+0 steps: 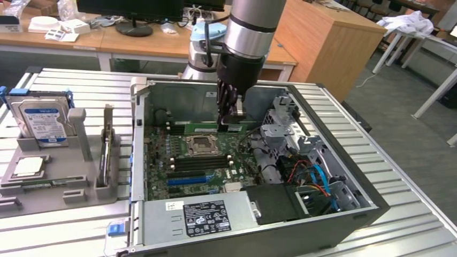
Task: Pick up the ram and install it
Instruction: 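Insert the ram into the slot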
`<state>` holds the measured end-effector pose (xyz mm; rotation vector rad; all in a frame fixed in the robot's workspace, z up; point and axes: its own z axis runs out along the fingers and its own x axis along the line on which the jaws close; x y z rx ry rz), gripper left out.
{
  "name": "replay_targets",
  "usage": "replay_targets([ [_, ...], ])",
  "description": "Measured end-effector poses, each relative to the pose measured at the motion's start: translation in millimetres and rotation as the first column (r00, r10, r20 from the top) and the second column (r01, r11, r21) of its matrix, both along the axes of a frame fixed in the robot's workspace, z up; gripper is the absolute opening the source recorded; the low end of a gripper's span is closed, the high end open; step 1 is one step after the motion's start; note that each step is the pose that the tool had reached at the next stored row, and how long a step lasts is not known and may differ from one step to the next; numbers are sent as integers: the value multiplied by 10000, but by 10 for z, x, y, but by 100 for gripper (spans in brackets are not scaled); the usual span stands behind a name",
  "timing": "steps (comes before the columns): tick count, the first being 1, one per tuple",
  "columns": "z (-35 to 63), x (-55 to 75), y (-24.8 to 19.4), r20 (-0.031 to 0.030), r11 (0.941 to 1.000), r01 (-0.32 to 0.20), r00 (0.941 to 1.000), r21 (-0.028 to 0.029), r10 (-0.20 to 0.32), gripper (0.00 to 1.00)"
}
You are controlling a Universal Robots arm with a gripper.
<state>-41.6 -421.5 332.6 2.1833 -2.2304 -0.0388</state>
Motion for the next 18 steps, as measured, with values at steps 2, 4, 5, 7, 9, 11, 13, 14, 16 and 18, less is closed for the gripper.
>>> replay_targets([
  [2, -37, -11, 0, 2, 10000, 25, 10000, 0, -25, 14],
  [4, -73, -85, 0, 1, 10000, 24, 10000, -5, -24, 14],
  [5, -92, -104, 0, 1, 10000, 24, 10000, -6, -24, 14],
  [7, -129, -105, 0, 1, 10000, 23, 10000, -6, -23, 14],
  [9, -153, -105, 0, 1, 10000, 24, 10000, -6, -24, 14],
  [11, -336, -109, 0, 0, 9997, -256, 9997, -6, 256, 14],
  [13, -395, -114, 0, 0, 9995, -325, 9995, -7, 325, 14],
  [14, -415, -115, 0, 1, 9993, -364, 9993, -6, 364, 14],
  [16, -480, -116, 0, 1, 9992, -395, 9992, -6, 395, 14],
  [18, -516, -116, 0, 0, 9992, -408, 9992, -6, 408, 14],
])
